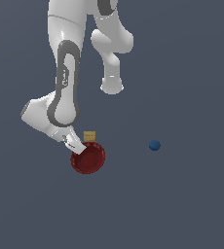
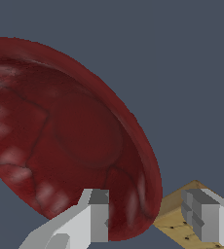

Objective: Pick up a designated object from a clutter of objects.

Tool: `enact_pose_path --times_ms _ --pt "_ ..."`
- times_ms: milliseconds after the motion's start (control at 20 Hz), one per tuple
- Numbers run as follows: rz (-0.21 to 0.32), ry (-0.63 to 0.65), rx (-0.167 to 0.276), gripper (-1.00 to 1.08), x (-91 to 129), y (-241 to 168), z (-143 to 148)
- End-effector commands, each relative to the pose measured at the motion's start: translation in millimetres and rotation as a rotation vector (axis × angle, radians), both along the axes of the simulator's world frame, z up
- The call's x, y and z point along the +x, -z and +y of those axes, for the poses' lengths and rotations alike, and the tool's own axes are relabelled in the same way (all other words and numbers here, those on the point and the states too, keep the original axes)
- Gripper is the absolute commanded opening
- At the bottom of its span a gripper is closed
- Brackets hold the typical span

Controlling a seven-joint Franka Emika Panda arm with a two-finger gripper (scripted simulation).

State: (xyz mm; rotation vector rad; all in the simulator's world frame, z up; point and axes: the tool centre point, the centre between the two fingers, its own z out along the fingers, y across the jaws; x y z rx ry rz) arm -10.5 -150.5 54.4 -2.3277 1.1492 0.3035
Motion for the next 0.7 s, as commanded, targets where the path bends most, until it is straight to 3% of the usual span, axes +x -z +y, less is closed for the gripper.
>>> enact_pose_path --times_ms 0,200,250,650 --pt "0.001 0.001 0.001 0.28 -0.4 9.0 5.8" --pt "0.002 0.002 0.001 0.28 -0.6 14.7 9.4" --pt "0.002 0.002 0.001 -1.0 -0.6 14.7 9.4" --pt "0.002 0.002 0.001 -1.0 -0.6 14.7 9.4"
